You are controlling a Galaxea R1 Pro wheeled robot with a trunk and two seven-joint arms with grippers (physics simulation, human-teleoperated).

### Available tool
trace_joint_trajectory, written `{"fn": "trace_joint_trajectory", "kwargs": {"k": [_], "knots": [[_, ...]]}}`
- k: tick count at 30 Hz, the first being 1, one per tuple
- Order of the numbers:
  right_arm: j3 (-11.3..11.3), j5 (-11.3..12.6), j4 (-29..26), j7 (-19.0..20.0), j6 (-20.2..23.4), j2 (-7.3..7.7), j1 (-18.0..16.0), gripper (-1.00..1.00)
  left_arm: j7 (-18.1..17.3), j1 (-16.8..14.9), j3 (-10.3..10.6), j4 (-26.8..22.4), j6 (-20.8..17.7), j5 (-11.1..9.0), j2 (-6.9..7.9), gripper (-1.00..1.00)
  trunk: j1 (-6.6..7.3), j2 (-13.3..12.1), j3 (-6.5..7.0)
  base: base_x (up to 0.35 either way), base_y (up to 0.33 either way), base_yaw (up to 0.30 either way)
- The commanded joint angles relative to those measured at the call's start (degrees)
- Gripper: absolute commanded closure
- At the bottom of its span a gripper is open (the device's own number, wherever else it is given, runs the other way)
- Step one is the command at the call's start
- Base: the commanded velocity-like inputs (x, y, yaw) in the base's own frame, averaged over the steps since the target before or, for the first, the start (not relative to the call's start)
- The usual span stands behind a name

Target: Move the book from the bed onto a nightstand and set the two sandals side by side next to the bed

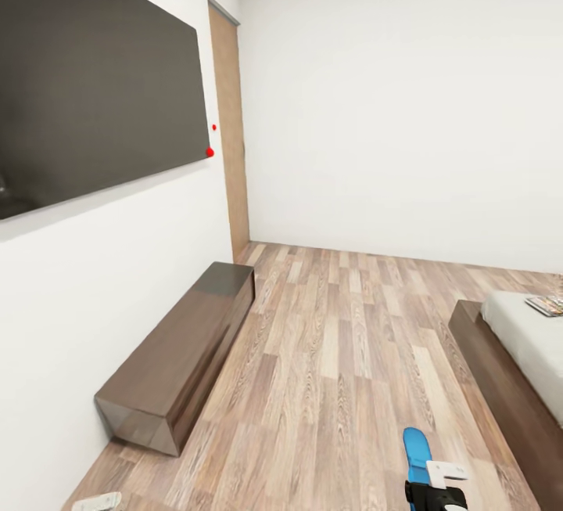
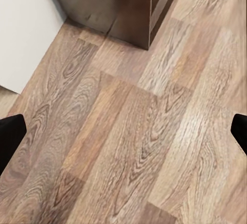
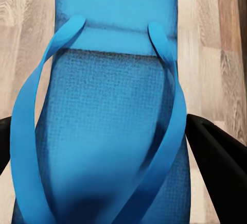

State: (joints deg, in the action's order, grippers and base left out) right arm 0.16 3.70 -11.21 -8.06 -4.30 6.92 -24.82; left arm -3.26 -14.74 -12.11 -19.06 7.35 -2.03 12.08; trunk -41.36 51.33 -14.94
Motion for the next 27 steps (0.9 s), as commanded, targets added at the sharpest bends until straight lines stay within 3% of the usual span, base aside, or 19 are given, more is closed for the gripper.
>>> {"fn": "trace_joint_trajectory", "kwargs": {"k": [1,7,19,27], "knots": [[0.0,0.5,0.1,0.0,-0.3,0.0,-0.1,1.0,-0.3,0.0,-0.3,0.0,0.6,-0.2,-0.02,-1.0,-0.01,0.1,-0.07,0.0,0.0,-0.243],[0.0,0.5,0.1,0.0,-0.3,-0.04,-0.1,1.0,-0.3,0.0,-0.3,0.1,2.7,-0.1,-0.03,-1.0,-0.01,0.1,-0.07,0.0,0.0,-0.263],[0.1,0.5,0.1,0.0,-0.3,-0.06,-0.1,1.0,-0.3,0.0,-0.2,0.1,3.0,-0.1,-0.04,-1.0,-0.01,0.1,-0.07,0.0,0.005,-0.272],[0.0,0.5,0.1,0.0,-0.3,-0.02,-0.1,1.0,-0.3,0.1,-0.2,0.0,3.0,-0.1,-0.02,-1.0,-0.01,0.1,-0.07,0.0,0.127,-0.273]]}}
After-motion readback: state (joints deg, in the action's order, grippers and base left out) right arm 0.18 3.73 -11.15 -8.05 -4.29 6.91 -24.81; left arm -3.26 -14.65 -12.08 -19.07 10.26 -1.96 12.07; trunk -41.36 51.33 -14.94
